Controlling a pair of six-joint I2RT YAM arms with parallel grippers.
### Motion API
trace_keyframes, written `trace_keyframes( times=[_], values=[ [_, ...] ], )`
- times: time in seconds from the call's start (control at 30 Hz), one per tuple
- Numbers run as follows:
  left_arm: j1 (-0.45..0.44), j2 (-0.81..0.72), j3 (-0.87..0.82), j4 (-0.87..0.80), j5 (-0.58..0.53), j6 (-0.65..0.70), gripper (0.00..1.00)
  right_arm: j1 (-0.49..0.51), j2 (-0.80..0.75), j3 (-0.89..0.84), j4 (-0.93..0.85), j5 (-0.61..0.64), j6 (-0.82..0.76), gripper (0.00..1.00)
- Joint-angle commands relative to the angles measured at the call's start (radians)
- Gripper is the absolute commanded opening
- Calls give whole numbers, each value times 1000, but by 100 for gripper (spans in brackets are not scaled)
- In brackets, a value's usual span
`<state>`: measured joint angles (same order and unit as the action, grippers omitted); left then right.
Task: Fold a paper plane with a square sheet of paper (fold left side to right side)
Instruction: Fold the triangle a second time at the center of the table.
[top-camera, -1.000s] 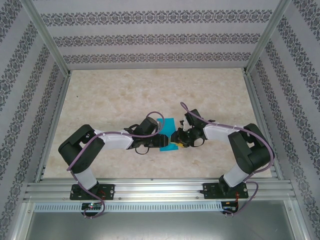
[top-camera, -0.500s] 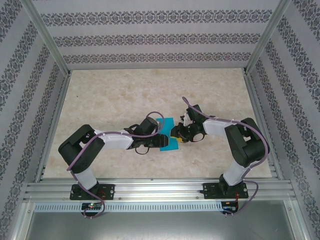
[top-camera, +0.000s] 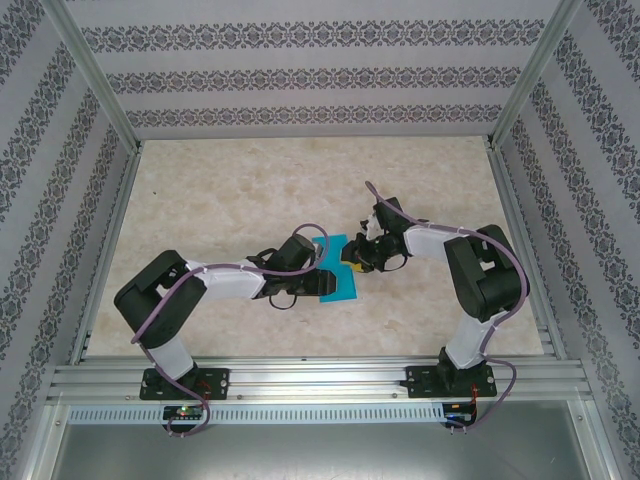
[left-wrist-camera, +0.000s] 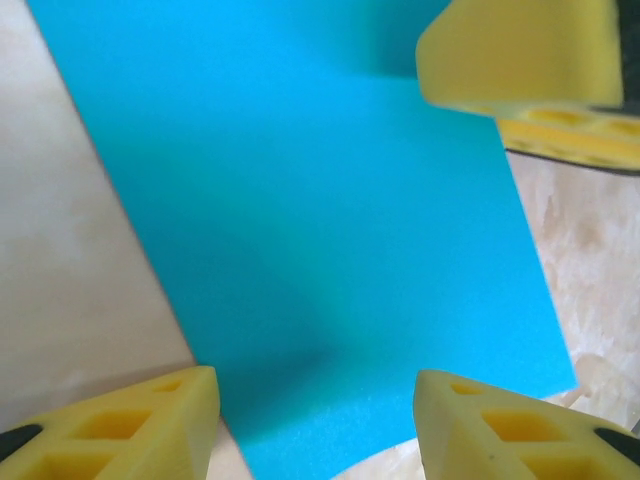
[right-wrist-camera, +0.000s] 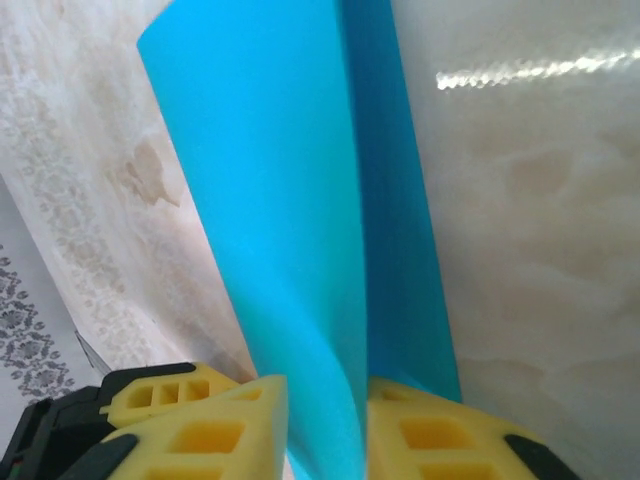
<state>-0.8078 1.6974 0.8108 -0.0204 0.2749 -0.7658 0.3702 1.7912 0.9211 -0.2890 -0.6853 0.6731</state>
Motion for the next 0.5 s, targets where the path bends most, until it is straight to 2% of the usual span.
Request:
trace_keyframes(
  times=[0.0,0.23,0.47],
  values=[
    [-18,-62,-12,-22,-13,84,57,-7,10,22,-24,-34,-17,18],
    [-51,-212,-70,25,-33,227,61,-4,-37,-11,-22,-46,17,6],
    [-173,-223,-33,-36,-118,315,64,-3,-69,-21,-49,-34,23,5]
  ],
)
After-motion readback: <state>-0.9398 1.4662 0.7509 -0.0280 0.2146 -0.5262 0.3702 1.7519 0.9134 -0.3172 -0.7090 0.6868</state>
